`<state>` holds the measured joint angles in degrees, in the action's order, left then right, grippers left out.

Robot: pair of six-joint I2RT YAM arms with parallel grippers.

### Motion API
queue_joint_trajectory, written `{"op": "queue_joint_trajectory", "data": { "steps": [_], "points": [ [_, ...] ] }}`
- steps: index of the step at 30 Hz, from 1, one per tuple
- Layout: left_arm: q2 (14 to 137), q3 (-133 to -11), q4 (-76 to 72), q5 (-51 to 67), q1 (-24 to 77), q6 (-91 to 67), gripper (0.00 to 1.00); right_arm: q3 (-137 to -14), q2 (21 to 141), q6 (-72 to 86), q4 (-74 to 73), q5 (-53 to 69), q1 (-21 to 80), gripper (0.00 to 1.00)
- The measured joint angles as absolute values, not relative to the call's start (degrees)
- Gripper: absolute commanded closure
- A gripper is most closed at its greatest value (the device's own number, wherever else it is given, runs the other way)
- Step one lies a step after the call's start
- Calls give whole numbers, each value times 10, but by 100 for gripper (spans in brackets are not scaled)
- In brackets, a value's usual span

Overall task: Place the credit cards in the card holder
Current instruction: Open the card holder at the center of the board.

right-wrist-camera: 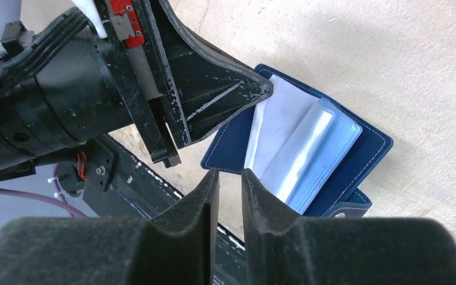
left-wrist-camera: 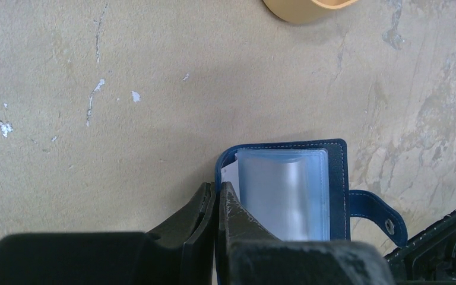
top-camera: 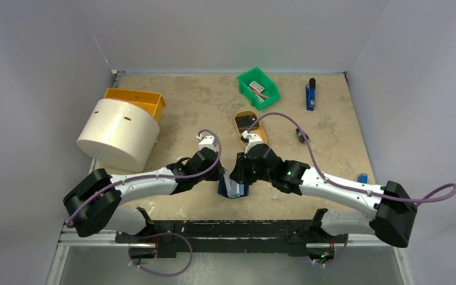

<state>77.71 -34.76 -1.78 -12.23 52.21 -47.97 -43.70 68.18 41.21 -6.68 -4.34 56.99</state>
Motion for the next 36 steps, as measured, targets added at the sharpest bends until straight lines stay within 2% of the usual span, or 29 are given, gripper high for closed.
{"op": "queue_joint_trajectory", "data": {
  "steps": [6, 13, 22, 36],
  "points": [
    [777, -348, -18, -123, 522, -480, 100, -437, 707, 412, -69, -34, 570, 82],
    [777, -347, -18, -123, 522, -485, 100, -435, 732, 421, -70, -36, 567, 75],
    [777, -334, -21, -125, 522, -489, 100, -395, 752, 450, -75, -54, 543, 58],
    [778, -330, -25, -127, 522, -489, 100, -376, 741, 457, -55, -49, 543, 53]
  ]
}}
